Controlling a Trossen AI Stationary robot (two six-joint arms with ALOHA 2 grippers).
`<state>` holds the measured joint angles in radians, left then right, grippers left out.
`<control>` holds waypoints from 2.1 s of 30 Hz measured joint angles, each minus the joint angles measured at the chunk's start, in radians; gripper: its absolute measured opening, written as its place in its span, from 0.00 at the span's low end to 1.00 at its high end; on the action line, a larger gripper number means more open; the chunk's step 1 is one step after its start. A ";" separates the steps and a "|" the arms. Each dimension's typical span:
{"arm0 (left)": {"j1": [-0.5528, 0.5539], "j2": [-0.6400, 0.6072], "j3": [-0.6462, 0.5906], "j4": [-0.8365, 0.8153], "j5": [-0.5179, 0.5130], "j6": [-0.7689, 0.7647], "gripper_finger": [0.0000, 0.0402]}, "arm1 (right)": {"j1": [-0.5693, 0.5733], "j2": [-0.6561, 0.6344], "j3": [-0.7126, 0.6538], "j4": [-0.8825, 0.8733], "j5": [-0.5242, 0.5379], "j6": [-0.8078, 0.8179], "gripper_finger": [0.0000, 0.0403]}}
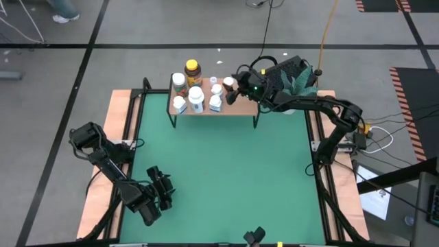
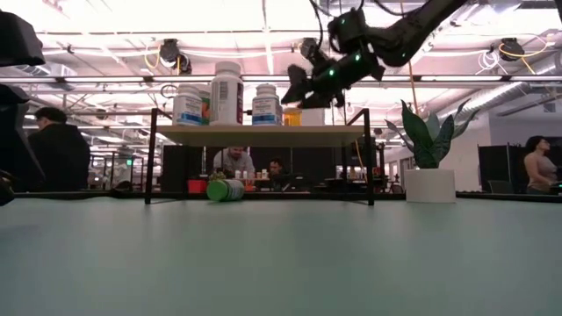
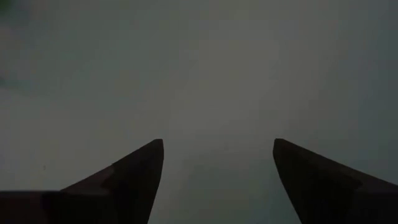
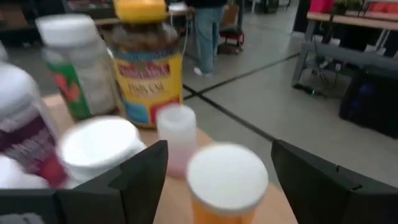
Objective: Pick and place medicine bottles onto shelf by color
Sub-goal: Put the orange medicine bottle on the shelf, then put the green medicine bottle on the shelf
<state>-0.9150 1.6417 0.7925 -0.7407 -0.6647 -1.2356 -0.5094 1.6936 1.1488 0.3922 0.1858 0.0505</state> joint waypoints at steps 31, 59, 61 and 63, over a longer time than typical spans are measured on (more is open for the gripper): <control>0.585 0.007 -0.296 0.952 -0.473 0.152 0.75 | 0.447 -0.438 -0.001 -0.217 0.049 -0.189 0.70; 0.860 0.489 -0.105 1.408 -0.526 0.449 0.66 | 0.465 -0.459 -0.019 -0.348 0.345 -0.506 0.70; 0.874 0.490 -0.094 1.408 -0.512 0.470 0.65 | 0.465 -0.465 -0.041 -0.320 0.368 -0.530 0.70; 0.893 0.491 -0.086 1.408 -0.501 0.495 0.64 | 0.465 -0.477 -0.066 -0.284 0.373 -0.548 0.70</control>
<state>-0.0222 2.1326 0.7062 0.6677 -1.1659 -0.7402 -0.0441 1.2170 1.0832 0.1081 0.5583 -0.4979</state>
